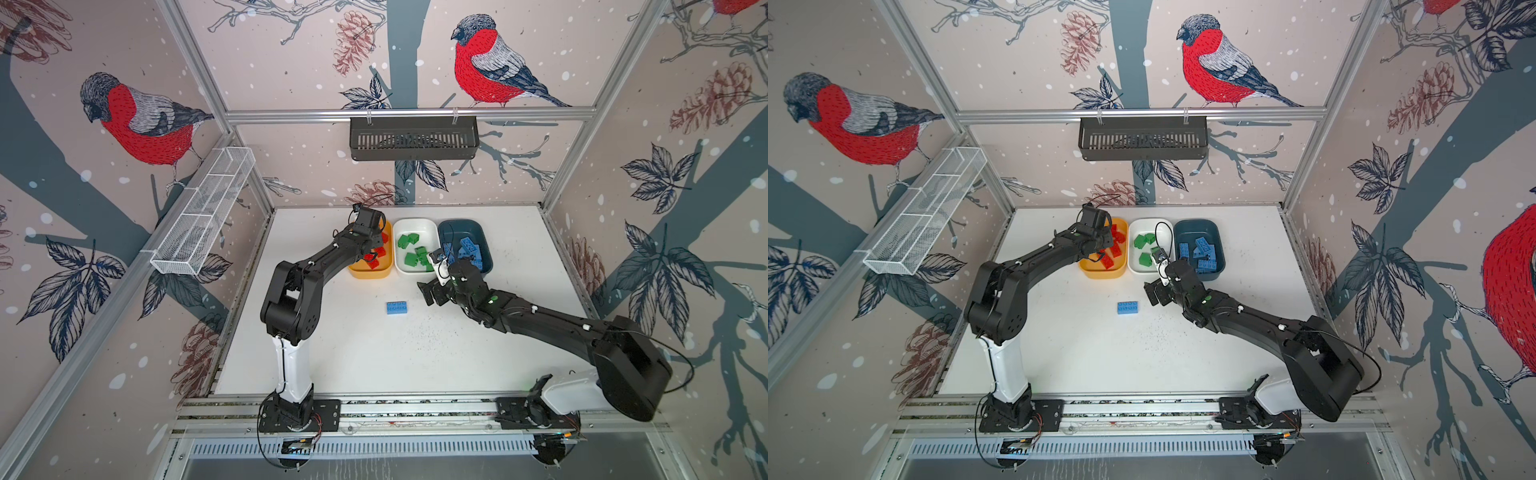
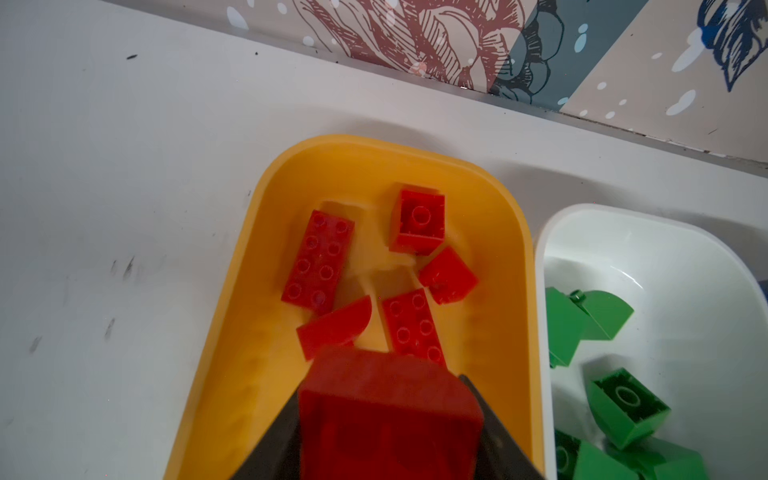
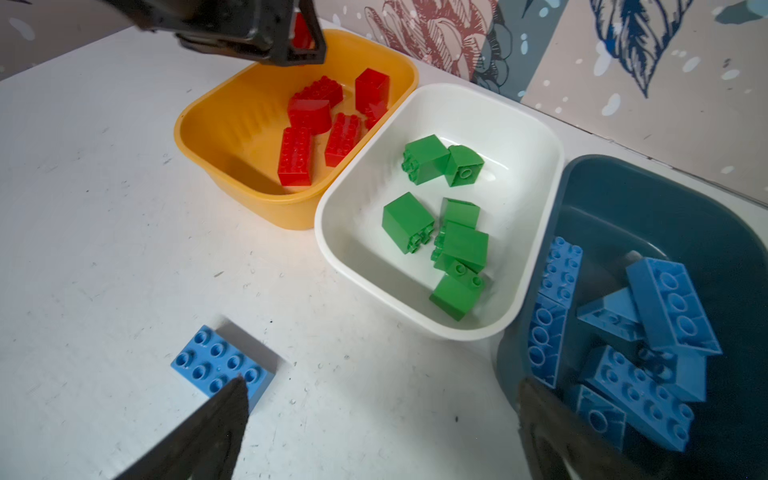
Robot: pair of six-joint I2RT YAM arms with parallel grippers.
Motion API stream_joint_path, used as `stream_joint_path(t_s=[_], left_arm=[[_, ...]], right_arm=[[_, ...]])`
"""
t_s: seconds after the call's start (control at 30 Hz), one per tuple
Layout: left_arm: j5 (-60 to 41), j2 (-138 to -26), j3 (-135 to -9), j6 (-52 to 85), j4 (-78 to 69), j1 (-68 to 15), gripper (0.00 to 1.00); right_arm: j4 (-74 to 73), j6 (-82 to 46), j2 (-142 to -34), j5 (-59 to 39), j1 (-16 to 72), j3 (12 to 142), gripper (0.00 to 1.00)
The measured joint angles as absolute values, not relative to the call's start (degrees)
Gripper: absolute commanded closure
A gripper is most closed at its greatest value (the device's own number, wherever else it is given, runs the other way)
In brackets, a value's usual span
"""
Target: Sort the legos into containers by color
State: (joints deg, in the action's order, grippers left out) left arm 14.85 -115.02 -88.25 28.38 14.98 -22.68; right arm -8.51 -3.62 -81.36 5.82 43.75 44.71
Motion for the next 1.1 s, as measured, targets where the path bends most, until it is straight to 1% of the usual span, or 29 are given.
stream_joint_path(t_s=[0.07,0.13,0.27,0.4,0.6,0.8,1.1], left_arm=[[14.8,-117.2,-92.2,28.0,17.5,-22.5,0.21],[14.7,-117.4,-93.9,27.2,19.0,-22.3,0.16],[13.5,-115.6,-93.7,26.7,20.2,-22.3,0.11],[13.1,-110.3,-89.5,26.8,19.8,-22.3,0.08],[12.3,-100.7,-78.8,28.7,17.1,-22.2,0.04],[13.5,-92.6,-67.1,32.6,15.1,-21.1,0.03],[17.2,-82.0,-55.1,36.7,11.7,-18.7,0.04]], right_arm=[[-7.6,-2.3,-82.5,3.2,44.2,45.5,0.0],[-7.0,-0.9,-83.8,1.0,44.7,46.3,0.0],[-6.0,2.0,-87.4,-2.9,45.9,48.2,0.02],[-4.8,4.9,-91.8,-5.9,47.2,51.2,0.02],[-1.3,10.7,-98.0,-9.4,48.8,55.1,0.04],[3.2,16.1,-104.3,-11.6,49.4,60.6,0.05],[8.1,19.9,-112.5,-11.6,49.8,68.5,0.11]])
